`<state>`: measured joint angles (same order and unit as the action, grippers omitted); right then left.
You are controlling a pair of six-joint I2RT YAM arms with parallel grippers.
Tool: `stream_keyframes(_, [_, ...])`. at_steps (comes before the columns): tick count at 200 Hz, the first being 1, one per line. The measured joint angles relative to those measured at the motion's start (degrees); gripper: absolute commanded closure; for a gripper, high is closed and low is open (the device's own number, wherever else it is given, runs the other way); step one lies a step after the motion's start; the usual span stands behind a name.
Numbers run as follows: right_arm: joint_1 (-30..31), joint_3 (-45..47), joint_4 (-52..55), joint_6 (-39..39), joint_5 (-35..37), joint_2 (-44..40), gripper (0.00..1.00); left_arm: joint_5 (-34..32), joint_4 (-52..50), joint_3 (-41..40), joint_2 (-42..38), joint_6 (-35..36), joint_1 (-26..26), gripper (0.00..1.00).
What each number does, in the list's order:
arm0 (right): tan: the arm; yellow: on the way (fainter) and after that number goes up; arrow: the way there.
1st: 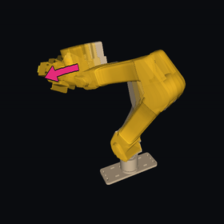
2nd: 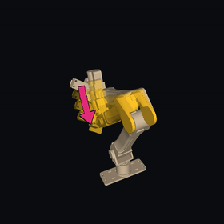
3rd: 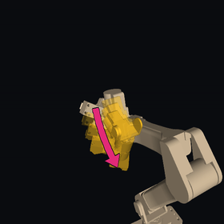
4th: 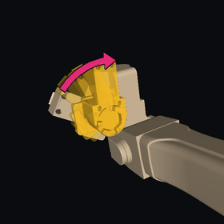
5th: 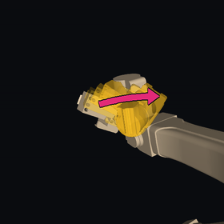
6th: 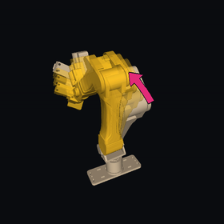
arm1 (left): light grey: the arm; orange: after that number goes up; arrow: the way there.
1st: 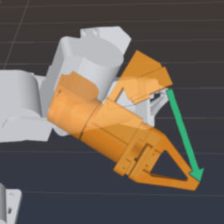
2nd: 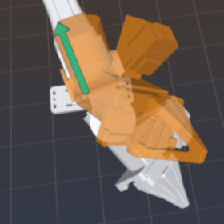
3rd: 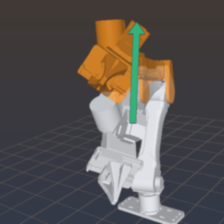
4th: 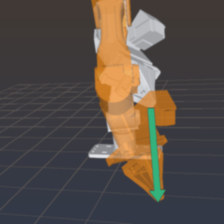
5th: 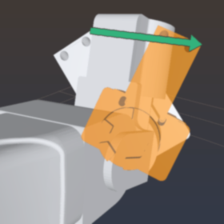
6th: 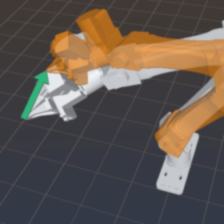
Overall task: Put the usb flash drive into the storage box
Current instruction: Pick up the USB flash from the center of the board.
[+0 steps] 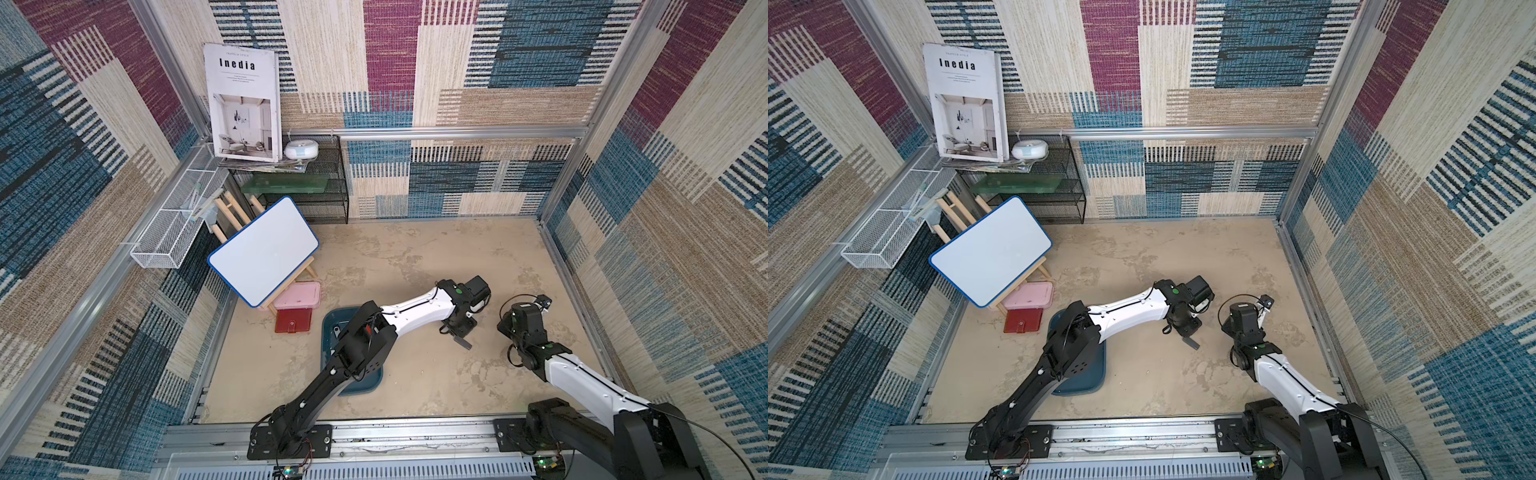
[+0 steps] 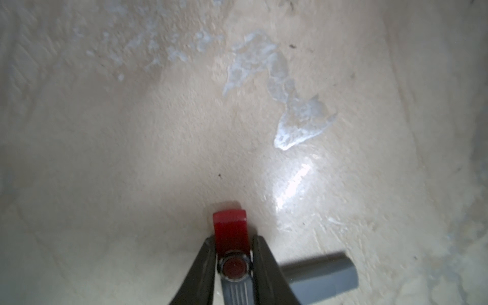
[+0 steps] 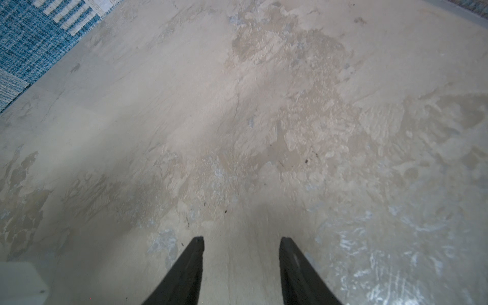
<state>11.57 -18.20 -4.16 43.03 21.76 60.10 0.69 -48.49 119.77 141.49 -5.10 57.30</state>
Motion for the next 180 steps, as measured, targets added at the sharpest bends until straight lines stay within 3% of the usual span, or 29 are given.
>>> stream_keyframes(55, [0.02,0.00,-0.02,-0.02,-0.02,0.07,0.49,-0.85,1.88,-2.27,-2.60,-1.81,0.24,0.82])
stream_keyframes(82, [0.02,0.00,0.00,-0.07,-0.39,0.15,0.49,0.02,-2.75,-2.21,-4.24,-3.52,0.24,0.83])
stream_keyframes(125, [0.02,0.00,-0.02,-0.07,-0.42,-0.20,0.49,-1.16,-4.26,-3.37,-12.83,-5.97,0.04,0.86])
stream_keyframes(150, [0.02,0.00,0.00,-0.07,-0.46,-0.17,0.49,-4.13,-4.07,-10.05,-21.35,-9.14,-0.13,0.87])
stream_keyframes(180, [0.02,0.00,-0.02,-0.09,-0.83,-0.15,0.49,-8.33,-2.34,-27.82,-38.27,-15.80,-2.14,0.84])
